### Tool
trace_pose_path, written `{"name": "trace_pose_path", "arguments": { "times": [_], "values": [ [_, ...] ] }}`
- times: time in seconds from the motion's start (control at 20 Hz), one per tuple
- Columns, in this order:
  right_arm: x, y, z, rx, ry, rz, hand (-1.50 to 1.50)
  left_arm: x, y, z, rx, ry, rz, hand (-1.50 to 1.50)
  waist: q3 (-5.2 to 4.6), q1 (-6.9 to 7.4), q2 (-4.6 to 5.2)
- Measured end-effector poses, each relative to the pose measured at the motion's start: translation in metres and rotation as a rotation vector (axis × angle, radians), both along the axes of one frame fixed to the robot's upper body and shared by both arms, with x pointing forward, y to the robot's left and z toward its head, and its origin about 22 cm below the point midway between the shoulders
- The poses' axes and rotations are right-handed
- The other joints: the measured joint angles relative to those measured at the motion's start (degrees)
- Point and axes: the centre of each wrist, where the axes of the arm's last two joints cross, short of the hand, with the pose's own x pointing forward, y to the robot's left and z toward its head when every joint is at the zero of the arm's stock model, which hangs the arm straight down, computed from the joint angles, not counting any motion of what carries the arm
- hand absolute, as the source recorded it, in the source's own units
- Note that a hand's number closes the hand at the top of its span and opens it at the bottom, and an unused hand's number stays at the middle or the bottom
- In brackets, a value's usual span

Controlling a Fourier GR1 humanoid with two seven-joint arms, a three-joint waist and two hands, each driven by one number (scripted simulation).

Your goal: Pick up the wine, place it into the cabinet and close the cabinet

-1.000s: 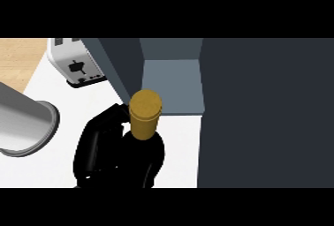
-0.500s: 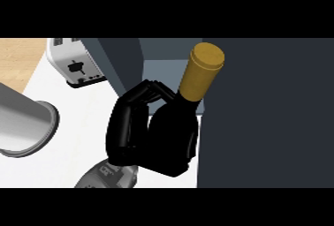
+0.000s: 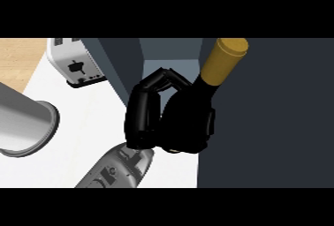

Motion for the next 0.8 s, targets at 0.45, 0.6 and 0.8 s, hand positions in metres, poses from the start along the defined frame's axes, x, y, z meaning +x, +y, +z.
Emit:
{"name": "trace_pose_path", "arguments": {
  "times": [0.45, 0.6, 0.8],
  "values": [
    [0.0, -0.006, 0.001, -0.024, -0.012, -0.003, -1.5, 0.008, -0.008, -0.012, -0.025, 0.024, 0.04, 1.5, -0.01, -0.12, 0.04],
    [0.001, -0.004, 0.001, -0.011, -0.013, 0.006, -1.5, 0.009, -0.01, -0.022, -0.047, 0.028, 0.052, 1.5, -0.01, -0.22, 0.08],
    [-0.001, 0.001, -0.003, 0.01, 0.001, 0.025, -1.5, 0.009, -0.009, -0.043, -0.046, 0.041, 0.073, 1.5, -0.02, -0.31, 0.08]
  ]
}}
